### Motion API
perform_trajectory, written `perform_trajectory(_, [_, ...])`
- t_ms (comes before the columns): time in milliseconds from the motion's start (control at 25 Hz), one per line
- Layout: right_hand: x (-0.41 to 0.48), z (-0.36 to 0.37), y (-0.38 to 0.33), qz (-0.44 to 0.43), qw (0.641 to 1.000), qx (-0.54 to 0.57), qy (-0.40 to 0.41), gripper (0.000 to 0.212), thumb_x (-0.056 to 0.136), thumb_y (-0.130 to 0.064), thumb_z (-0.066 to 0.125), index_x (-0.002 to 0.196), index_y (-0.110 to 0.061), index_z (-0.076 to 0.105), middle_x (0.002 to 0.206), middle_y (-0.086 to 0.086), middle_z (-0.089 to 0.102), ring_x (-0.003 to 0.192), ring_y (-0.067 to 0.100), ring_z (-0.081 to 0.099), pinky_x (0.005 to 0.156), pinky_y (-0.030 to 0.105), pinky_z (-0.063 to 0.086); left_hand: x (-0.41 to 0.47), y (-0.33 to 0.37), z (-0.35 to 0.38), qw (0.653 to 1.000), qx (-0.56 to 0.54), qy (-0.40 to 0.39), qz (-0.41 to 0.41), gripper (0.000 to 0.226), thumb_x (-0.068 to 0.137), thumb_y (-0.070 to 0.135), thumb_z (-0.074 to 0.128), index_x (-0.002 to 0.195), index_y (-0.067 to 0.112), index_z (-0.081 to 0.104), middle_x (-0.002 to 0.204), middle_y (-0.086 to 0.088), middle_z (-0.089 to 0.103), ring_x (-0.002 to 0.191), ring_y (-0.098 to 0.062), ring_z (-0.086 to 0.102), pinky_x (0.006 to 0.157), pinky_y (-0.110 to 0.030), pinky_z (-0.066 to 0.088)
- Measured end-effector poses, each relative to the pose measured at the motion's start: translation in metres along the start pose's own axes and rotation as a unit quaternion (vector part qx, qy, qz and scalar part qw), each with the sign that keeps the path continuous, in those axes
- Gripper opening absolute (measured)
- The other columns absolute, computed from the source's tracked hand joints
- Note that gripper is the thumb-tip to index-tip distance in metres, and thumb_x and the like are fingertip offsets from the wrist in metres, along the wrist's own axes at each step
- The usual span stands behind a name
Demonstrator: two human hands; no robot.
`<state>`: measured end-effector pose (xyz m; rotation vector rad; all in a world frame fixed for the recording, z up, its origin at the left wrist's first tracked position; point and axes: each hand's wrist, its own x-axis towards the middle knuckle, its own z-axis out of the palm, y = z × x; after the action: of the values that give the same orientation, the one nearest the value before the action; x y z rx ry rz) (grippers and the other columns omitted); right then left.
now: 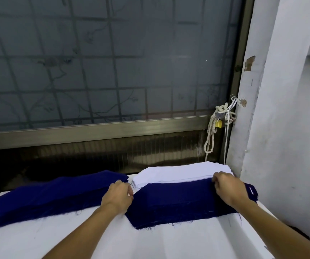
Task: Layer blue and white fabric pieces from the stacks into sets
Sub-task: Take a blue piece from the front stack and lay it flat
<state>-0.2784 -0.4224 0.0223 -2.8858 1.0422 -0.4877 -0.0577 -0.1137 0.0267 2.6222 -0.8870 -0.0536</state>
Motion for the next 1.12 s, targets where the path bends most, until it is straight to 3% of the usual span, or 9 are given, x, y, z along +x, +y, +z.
perform_trajectory(320, [0.017,-0.002,-0.165,-0.082,0.974,0.190,-0.091,0.016,0.100,-0.022,0.058,0.101,-0.036,0.065,0.088,-0.013,0.066,0.076,0.007,0.064,0.063,0.014,0.046,-0.002,-0.068,-0.052,0.996,-0.024,0.081,-0.011,0.011,0.101,0.027,0.061,0.110,0.025,0.065,0.112,0.006,0.062,0.100,-0.010,0.060,0.092,-0.033,0.055])
perform_trajectory(520, [0.021,0.010,-0.243,-0.121,0.956,0.240,-0.117,0.013,0.099,-0.022,0.059,0.099,-0.033,0.068,0.084,-0.010,0.071,0.078,0.010,0.067,0.077,0.029,0.059,0.000,-0.138,-0.077,0.995,0.006,0.079,-0.057,0.010,0.104,0.029,0.054,0.109,0.024,0.061,0.113,0.002,0.061,0.098,-0.015,0.060,0.091,-0.039,0.054])
perform_trajectory(880, [0.045,0.054,-0.325,-0.176,0.945,0.232,-0.147,0.014,0.100,-0.026,0.058,0.097,-0.036,0.067,0.092,-0.014,0.068,0.084,0.007,0.064,0.080,0.029,0.057,0.026,-0.217,-0.093,0.997,0.003,0.041,-0.072,0.038,0.105,0.024,0.054,0.142,0.019,0.050,0.138,-0.001,0.053,0.118,-0.016,0.058,0.102,-0.032,0.051])
perform_trajectory(1000, [0.053,0.068,-0.342,-0.198,0.945,0.233,-0.114,0.013,0.099,-0.027,0.058,0.094,-0.036,0.066,0.097,-0.015,0.062,0.086,0.006,0.059,0.074,0.022,0.051,0.040,-0.231,-0.096,0.996,0.014,0.053,-0.066,0.030,0.101,0.026,0.062,0.130,0.020,0.059,0.130,0.001,0.052,0.115,-0.017,0.058,0.101,-0.033,0.050])
perform_trajectory(1120, [0.054,0.076,-0.354,-0.222,0.950,0.205,-0.077,0.011,0.101,-0.031,0.055,0.104,-0.036,0.065,0.107,-0.014,0.057,0.100,0.007,0.053,0.083,0.020,0.047,0.043,-0.238,-0.098,0.994,0.062,0.078,-0.041,0.013,0.097,0.035,0.065,0.109,0.030,0.062,0.114,0.007,0.058,0.111,-0.014,0.054,0.100,-0.035,0.047])
